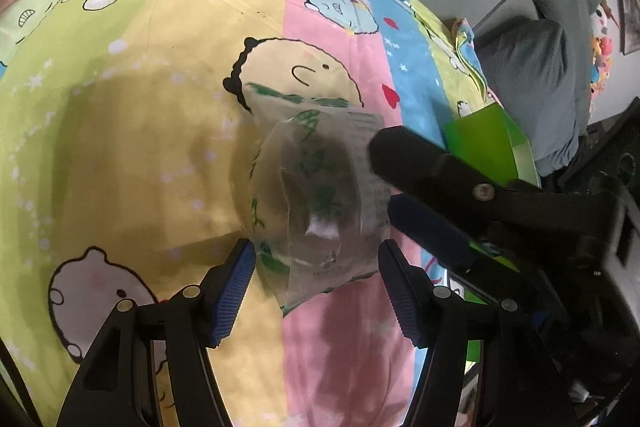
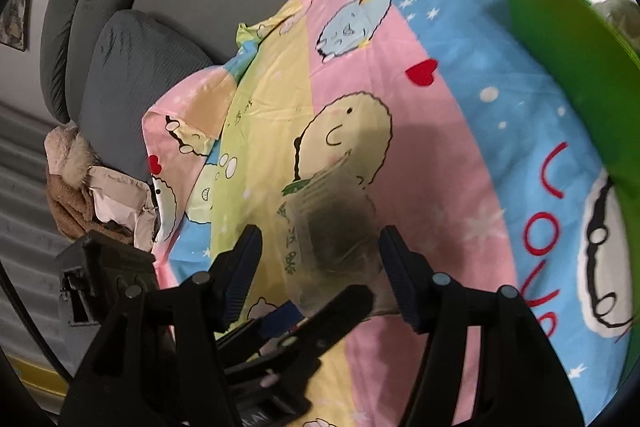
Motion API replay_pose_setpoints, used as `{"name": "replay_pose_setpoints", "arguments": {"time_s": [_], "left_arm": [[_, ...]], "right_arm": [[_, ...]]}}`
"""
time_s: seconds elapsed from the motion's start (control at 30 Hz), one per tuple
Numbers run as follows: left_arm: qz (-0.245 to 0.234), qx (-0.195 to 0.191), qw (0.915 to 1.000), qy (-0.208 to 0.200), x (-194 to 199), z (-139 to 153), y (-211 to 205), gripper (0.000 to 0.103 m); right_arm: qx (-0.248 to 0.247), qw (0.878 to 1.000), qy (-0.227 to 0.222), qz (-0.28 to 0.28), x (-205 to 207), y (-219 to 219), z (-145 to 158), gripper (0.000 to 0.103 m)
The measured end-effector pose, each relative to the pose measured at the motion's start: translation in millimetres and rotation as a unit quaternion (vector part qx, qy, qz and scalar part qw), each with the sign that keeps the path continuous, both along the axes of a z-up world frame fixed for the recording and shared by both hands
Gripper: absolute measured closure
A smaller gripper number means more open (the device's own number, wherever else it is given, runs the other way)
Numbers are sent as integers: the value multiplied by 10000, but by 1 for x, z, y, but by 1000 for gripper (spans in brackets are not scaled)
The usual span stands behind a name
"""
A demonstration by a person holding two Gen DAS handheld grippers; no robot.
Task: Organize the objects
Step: 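Grasp the clear zip bag with the right gripper and lift it, then carry the bag in the right gripper over the green box and lower it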
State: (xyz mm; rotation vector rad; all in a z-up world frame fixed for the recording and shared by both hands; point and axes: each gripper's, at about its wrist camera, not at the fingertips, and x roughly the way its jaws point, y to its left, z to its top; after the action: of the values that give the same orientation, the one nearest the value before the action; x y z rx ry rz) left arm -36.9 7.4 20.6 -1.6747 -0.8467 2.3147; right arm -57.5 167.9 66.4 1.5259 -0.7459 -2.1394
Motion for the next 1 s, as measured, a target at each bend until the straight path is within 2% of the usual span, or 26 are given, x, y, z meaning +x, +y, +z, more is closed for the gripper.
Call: {"name": "replay_pose_setpoints", "arguments": {"time_s": [0.43,0.67,1.0], "left_arm": [[-126,-294,9992,235,-3,1,4,38],[-270,-561,9975,333,-3,4,11,39],[-398,-765,9938,697,2,20,15,44]], "right_arm": [[174,9995,-266,49,-6,-12,-19,38],[101,9997,-207,-16,-3,-8,-21,51],[57,10000,7,-64,3,-6,-10,54]]}}
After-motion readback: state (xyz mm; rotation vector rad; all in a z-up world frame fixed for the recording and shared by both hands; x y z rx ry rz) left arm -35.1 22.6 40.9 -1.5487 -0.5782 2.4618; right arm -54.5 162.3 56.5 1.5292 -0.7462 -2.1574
